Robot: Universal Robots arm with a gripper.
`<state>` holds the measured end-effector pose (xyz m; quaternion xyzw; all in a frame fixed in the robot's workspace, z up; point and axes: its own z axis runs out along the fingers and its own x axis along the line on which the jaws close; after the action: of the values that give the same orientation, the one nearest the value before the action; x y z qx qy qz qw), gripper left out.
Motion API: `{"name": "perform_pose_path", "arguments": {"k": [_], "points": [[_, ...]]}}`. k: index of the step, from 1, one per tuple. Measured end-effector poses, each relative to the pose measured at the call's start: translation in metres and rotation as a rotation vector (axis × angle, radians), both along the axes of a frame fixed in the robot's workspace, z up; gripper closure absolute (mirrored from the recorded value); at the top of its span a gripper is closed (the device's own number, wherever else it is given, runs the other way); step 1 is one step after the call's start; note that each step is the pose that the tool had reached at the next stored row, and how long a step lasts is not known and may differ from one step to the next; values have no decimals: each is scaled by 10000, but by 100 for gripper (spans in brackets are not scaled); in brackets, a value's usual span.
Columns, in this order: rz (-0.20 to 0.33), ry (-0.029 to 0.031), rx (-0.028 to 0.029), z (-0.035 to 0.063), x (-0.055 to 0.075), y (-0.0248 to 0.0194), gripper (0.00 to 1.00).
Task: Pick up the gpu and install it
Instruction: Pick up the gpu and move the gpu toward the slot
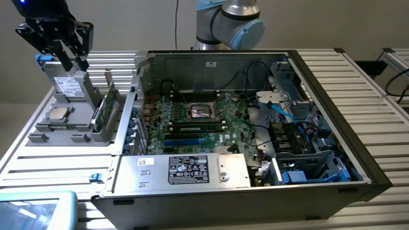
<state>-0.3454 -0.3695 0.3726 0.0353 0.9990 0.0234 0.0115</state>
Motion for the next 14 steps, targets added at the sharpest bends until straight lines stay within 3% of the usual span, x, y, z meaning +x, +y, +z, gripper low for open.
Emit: {"name": "perform_pose_path", "arguments": {"k": [9, 14], "points": [[-2, 3, -2, -163, 7, 5, 57], [-1, 2, -1, -254, 79, 83, 57]]}}
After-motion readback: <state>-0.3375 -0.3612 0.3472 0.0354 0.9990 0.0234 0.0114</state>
